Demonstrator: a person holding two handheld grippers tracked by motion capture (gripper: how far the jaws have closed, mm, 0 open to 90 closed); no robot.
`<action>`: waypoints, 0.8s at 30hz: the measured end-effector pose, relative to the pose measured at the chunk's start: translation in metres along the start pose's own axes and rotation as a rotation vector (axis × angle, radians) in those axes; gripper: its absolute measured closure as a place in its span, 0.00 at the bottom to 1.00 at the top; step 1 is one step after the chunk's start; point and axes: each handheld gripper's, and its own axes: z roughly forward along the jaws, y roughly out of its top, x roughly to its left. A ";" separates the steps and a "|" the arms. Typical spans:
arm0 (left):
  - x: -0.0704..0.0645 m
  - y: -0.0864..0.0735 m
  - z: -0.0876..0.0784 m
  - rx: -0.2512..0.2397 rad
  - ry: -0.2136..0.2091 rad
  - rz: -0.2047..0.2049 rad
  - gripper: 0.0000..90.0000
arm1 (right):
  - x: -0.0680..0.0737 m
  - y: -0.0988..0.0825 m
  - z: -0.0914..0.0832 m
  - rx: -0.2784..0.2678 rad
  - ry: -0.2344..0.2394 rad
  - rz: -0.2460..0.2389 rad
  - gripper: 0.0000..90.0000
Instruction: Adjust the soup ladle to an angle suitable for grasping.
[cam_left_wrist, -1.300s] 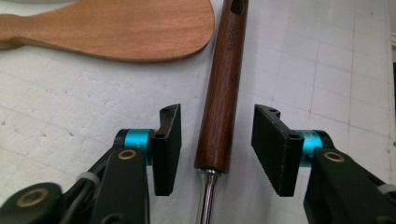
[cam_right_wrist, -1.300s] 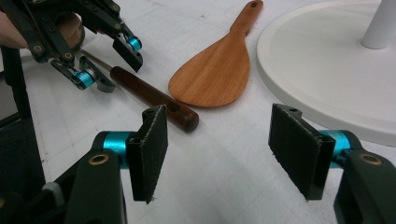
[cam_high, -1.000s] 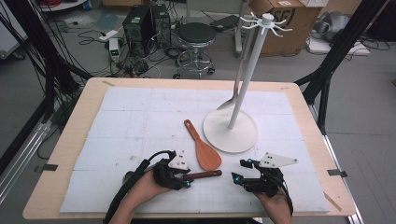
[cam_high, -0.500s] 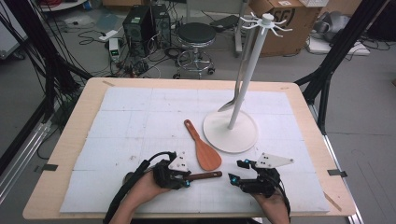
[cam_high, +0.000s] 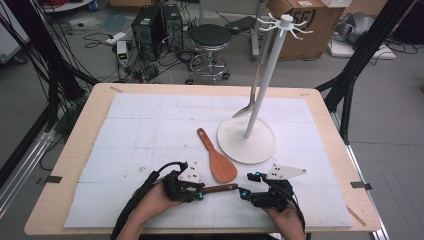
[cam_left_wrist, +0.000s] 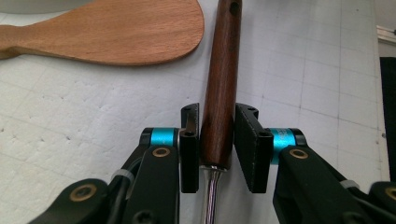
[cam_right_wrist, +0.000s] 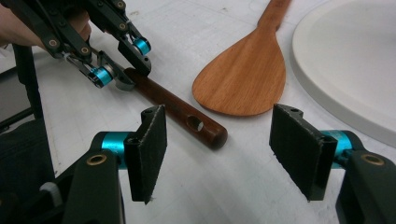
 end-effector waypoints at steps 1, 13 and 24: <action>0.000 0.000 0.001 0.005 0.006 0.004 0.80 | 0.000 0.000 0.000 -0.003 -0.004 -0.004 0.40; 0.000 -0.004 0.003 0.013 0.022 -0.003 0.77 | -0.001 -0.002 0.000 -0.001 -0.004 0.001 0.40; -0.003 -0.002 0.003 0.018 0.037 0.025 0.80 | 0.000 -0.001 0.004 0.009 0.004 0.004 0.40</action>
